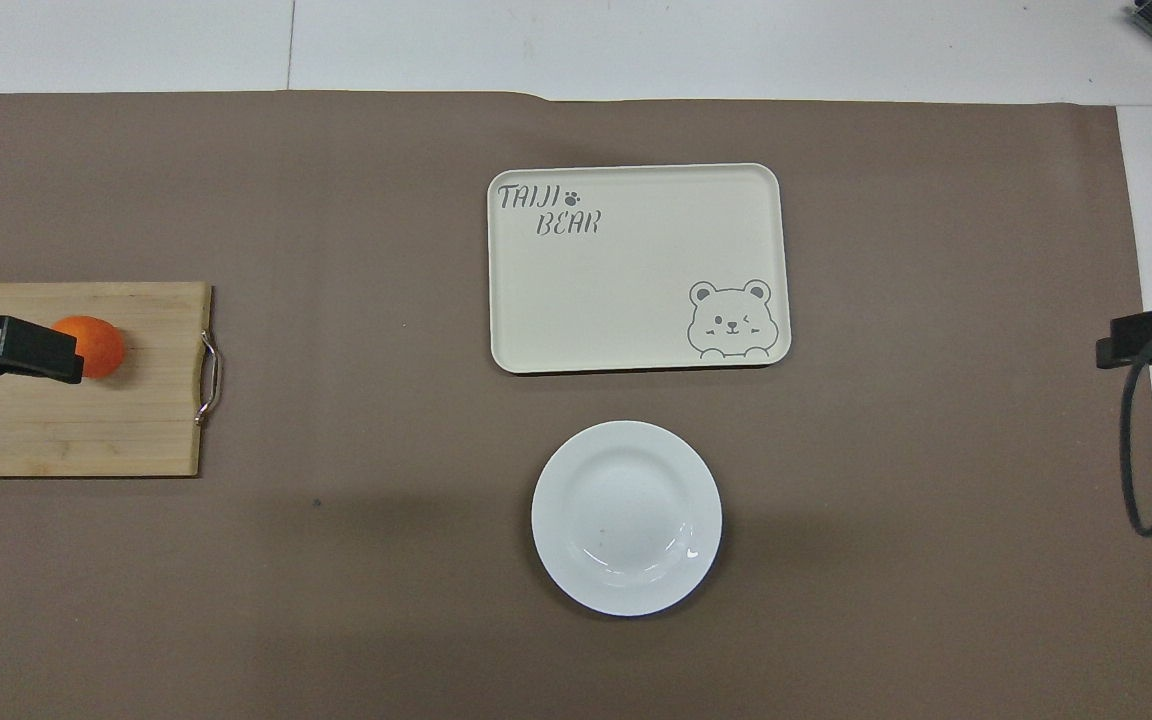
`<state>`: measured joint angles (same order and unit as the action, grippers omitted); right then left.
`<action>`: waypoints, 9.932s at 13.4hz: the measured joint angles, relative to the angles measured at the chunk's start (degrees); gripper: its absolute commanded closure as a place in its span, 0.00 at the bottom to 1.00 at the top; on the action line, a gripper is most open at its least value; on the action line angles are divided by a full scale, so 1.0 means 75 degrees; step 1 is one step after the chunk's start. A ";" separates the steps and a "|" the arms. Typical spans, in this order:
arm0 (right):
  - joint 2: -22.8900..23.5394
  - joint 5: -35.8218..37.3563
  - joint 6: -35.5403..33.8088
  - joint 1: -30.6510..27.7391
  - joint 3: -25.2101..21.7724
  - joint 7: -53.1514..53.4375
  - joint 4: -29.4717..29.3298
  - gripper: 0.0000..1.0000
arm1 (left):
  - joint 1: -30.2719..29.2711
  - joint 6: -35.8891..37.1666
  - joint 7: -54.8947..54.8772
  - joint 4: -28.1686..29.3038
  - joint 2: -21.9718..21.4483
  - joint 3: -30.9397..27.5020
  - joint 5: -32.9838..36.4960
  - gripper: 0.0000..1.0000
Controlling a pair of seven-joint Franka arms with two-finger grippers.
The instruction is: Place orange and plate with both arms
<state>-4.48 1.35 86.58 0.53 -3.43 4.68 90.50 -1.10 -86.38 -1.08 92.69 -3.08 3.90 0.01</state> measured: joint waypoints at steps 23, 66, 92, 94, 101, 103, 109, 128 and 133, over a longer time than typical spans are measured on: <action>-0.0058 0.0000 0.0000 -0.0023 0.0000 0.0000 0.0126 0.00 | -0.0018 -0.0116 0.0037 0.0033 0.0000 -0.0110 0.0000 0.00; -0.0296 -0.0183 0.0000 -0.0012 0.0124 -0.0400 0.0304 0.00 | -0.1815 -0.5438 -0.2925 0.2072 0.2736 -0.0050 -0.0820 1.00; -0.0318 -0.0866 -0.0004 -0.0114 0.0092 -0.0872 0.0664 0.00 | 0.3382 -0.2352 0.5040 0.0534 0.1228 0.0177 -0.0197 1.00; -0.0381 -0.0904 -0.0005 -0.0127 0.0067 -0.1247 0.0835 0.00 | 0.3920 -0.2592 0.5616 0.0780 0.1182 0.0181 -0.0198 1.00; -0.0519 -0.1286 -0.0005 -0.0220 0.0047 -0.1339 0.0982 0.00 | 0.5835 -0.4806 0.7659 0.2316 0.1304 0.0195 -0.0199 1.00; -0.0522 -0.1338 -0.0005 -0.0274 0.0025 -0.1348 0.0994 0.00 | 0.6153 -0.5259 0.7918 0.2589 0.1482 0.0193 -0.0199 1.00; -0.0604 -0.1900 0.0013 -0.0370 0.0014 -0.1349 0.1284 0.00 | 0.6594 -0.6447 0.8155 0.3183 0.2198 0.0183 -0.0199 1.00; 0.0057 -0.6449 0.4376 0.1062 0.0071 -0.4370 0.5845 0.00 | 0.2888 -0.3732 0.3798 0.1077 0.1466 -0.0149 -0.0221 0.00; 0.0373 -0.8026 0.5038 0.1479 0.0067 -0.6156 0.6852 0.00 | 0.1255 -0.2312 0.0969 0.0695 0.0915 -0.0190 -0.0562 0.00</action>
<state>-1.69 -58.85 124.36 11.62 -2.93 -41.49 141.89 8.31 -103.73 6.19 97.90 3.78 2.47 -4.20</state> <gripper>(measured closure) 0.000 0.000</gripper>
